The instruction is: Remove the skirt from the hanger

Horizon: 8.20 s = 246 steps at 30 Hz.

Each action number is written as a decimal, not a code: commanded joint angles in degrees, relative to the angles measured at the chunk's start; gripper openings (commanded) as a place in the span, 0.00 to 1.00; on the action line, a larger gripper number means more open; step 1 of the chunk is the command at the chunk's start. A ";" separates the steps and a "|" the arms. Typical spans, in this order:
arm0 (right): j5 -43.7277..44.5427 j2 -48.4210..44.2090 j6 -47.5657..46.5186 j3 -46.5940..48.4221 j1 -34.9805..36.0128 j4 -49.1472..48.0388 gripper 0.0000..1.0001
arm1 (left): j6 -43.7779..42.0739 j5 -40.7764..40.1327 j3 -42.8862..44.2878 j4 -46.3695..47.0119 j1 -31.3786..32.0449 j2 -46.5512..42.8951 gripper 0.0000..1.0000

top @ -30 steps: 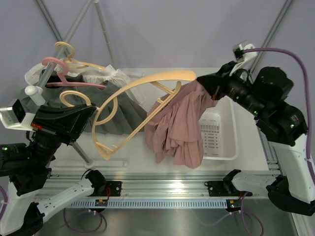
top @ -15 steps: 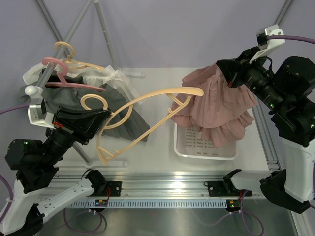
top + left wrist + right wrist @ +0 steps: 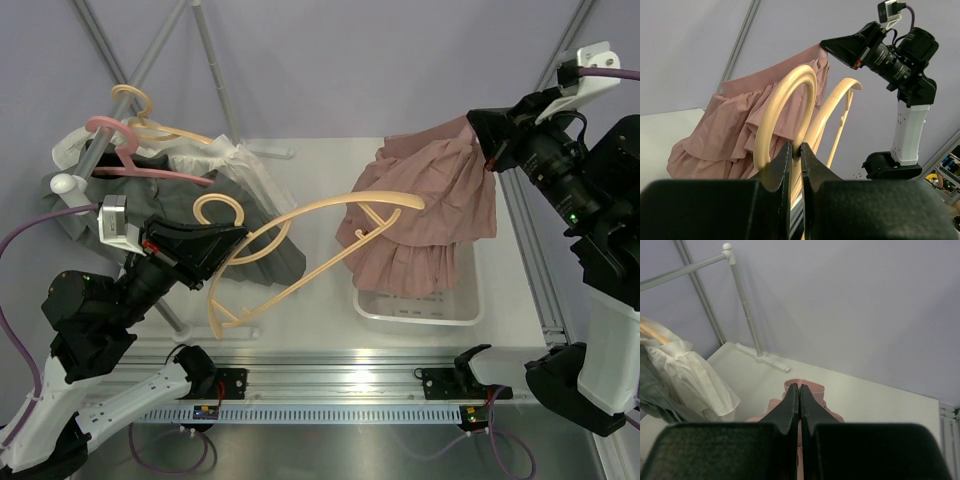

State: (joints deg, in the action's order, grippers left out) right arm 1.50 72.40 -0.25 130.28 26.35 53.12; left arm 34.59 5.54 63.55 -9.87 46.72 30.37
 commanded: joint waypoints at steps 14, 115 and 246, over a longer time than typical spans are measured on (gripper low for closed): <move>1.94 -6.13 -1.86 -2.56 -0.51 -1.70 0.00 | 0.83 1.32 0.08 3.89 -0.14 0.83 0.00; -38.62 -25.64 12.91 -37.83 1.34 0.65 0.00 | -8.57 14.94 5.36 -13.06 -0.22 4.53 0.99; -39.64 52.14 -8.80 19.75 27.44 -19.98 0.00 | 5.31 6.32 -25.14 -22.83 -0.23 -15.34 0.99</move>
State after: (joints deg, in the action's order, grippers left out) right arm -36.91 125.51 -10.28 147.52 53.52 37.30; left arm 40.56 12.71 37.32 -33.63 46.46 15.97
